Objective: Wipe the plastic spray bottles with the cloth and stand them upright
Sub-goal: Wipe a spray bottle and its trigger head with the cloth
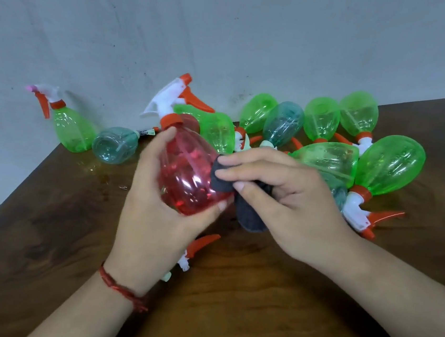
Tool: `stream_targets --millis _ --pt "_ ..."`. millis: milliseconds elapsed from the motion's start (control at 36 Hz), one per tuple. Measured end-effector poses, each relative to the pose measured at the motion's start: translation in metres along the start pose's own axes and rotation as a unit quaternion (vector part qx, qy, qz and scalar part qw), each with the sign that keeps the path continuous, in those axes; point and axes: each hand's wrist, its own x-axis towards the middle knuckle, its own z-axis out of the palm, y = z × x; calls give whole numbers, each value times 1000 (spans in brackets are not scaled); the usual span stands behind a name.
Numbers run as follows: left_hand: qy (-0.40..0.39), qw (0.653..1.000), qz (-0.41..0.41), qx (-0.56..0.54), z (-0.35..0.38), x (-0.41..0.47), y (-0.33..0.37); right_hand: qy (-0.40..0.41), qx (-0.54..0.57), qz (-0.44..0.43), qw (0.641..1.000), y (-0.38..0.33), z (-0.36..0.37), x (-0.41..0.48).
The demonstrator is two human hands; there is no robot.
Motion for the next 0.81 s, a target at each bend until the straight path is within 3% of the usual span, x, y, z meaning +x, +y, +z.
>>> stream_targets --millis 167,306,417,556,639,806 --pt "0 1000 -19 -18 -4 4 1 -15 -17 9 1000 -2 1 -2" --pt "-45 998 -3 -34 2 -2 2 40 85 66 993 0 2 4" --pt "-83 996 6 -38 4 -6 11 34 179 146 972 -4 -1 8" --pt "-108 990 27 -83 6 -9 22 38 279 189 941 -9 -2 10" --pt "-112 991 47 -46 3 -6 19 34 308 211 927 -13 -4 10" --pt "-70 996 31 -36 2 -5 13 35 278 167 945 -10 0 9"
